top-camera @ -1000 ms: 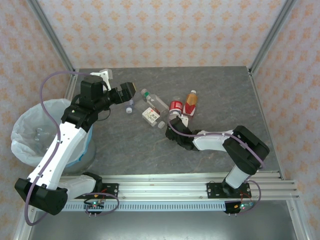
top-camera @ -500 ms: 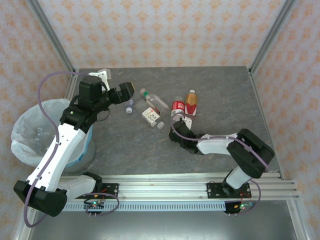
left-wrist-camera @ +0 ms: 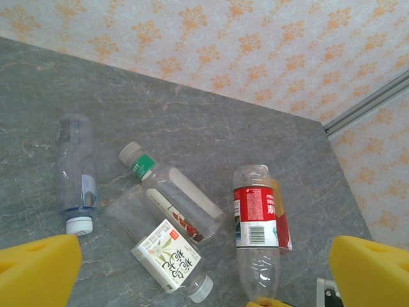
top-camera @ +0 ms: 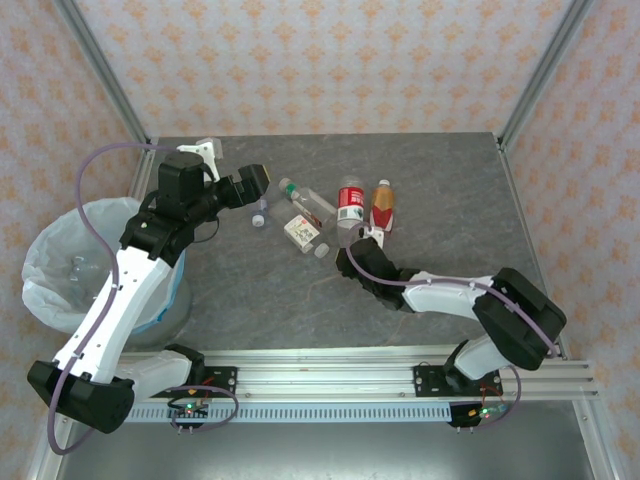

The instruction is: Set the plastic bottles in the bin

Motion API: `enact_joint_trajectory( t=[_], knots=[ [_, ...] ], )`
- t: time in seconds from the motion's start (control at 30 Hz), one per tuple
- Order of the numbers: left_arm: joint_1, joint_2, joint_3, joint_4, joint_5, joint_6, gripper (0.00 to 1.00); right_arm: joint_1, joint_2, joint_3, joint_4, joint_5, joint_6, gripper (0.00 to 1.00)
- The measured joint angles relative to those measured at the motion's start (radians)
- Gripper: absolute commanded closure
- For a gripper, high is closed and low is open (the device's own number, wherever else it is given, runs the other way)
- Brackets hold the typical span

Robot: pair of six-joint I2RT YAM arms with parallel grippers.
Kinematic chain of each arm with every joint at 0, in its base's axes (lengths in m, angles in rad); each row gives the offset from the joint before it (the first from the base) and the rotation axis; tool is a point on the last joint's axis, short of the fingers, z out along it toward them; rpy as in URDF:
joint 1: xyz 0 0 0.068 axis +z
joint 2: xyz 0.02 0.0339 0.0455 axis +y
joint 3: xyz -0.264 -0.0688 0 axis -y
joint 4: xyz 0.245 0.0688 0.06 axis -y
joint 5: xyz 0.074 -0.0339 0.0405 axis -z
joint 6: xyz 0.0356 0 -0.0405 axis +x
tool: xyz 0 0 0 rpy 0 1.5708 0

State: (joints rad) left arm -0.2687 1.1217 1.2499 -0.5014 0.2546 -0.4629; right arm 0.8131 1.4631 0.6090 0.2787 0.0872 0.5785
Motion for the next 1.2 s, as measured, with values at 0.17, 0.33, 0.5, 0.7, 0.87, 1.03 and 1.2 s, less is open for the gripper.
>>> enact_joint_trajectory(
  t=[0.17,0.33,0.5,0.7,0.87,1.03,1.2],
  knots=[
    [0.000,0.000,-0.008,0.003,0.000,-0.001,0.00,0.000,-0.037,-0.010,0.022,-0.002,-0.043,1.00],
    [0.000,0.016,-0.008,0.003,0.000,-0.009,0.00,0.000,-0.064,-0.031,0.059,-0.017,-0.080,1.00],
    [0.000,0.053,-0.008,0.004,0.008,-0.012,0.00,0.000,-0.089,-0.039,0.097,-0.045,-0.103,1.00],
    [-0.013,0.094,-0.008,0.005,0.026,-0.023,0.00,0.000,-0.104,-0.051,0.172,-0.103,-0.140,1.00],
    [-0.048,0.134,-0.005,0.019,0.063,-0.027,0.00,0.000,-0.104,-0.050,0.230,-0.179,-0.161,1.00],
    [-0.065,0.187,-0.008,0.076,0.120,-0.037,0.00,0.000,-0.099,-0.032,0.258,-0.262,-0.169,1.00],
    [-0.065,0.214,-0.030,0.186,0.205,-0.077,0.00,0.000,-0.090,0.008,0.296,-0.332,-0.173,1.00]
  ],
)
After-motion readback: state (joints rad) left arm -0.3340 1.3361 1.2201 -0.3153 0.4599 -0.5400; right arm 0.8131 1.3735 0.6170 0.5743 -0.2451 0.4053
